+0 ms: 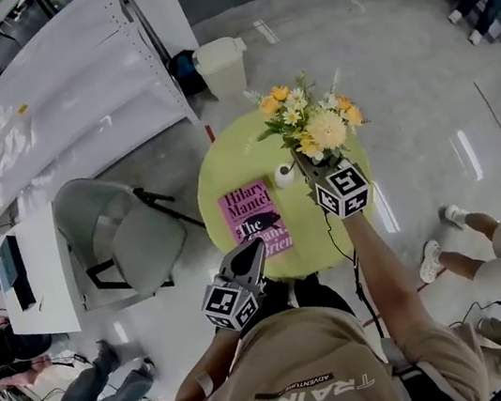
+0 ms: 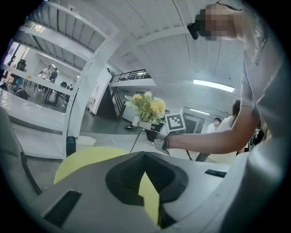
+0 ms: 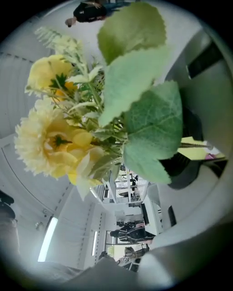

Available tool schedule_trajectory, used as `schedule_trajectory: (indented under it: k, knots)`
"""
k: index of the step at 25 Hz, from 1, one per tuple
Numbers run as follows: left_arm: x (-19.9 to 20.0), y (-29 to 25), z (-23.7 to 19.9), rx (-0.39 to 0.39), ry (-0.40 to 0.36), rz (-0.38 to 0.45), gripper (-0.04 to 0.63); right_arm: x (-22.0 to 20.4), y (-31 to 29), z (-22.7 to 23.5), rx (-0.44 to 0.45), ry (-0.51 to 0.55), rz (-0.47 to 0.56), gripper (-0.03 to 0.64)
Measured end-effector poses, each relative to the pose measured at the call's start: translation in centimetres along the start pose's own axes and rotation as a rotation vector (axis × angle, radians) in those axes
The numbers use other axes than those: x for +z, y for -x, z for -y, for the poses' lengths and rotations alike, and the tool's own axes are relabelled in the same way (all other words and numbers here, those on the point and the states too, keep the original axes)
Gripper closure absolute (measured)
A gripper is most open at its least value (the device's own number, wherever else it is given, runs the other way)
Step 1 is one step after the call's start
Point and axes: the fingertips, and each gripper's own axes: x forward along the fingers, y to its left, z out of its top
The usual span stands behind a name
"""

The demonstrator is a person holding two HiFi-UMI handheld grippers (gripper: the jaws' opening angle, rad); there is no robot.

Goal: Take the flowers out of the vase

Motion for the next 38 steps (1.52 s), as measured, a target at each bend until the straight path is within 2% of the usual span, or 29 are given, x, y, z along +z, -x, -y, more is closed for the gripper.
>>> schedule_trajectory:
  k: [5,8,15,23,30,35,38]
  knots:
    - [0.6,-1.1,1.1,-0.032,-0.017,0.002,0.584,1.7,3.2,0.2,0.024,0.024,-0.001,0.594]
    - [0.8,-1.9,1.7,-0.052,-0.026,-0.004,0.584,1.1,5.3,1.2,0.016,0.002,-0.058,0.595]
    - [0.6,-3.5,3.2,-0.078,-0.036,-0.019,0.585,-6.8,9.2,4.1,0.006,-0.109,-0.256,0.595]
    - [-0.4,-4.5,2.5,-0.046,-0.015,-0.056,0.585,-21.2,9.3,7.4,-0.043,-0.343,-0.577,0.595]
    - [-0.8,-4.5,1.0,0.016,0.019,-0.062,0.584,-25.2,7.4,8.7,-0.047,-0.441,-0.667,0.595]
    - [-0.8,-4.8,-0.2,0.051,0.055,-0.059,0.584,-28.3,6.6,10.6,-0.138,-0.470,-0.832,0.569]
    - [-0.8,-4.8,-0.7,0.064,0.062,-0.056,0.584,-28.9,6.4,10.8,-0.153,-0.510,-0.852,0.558]
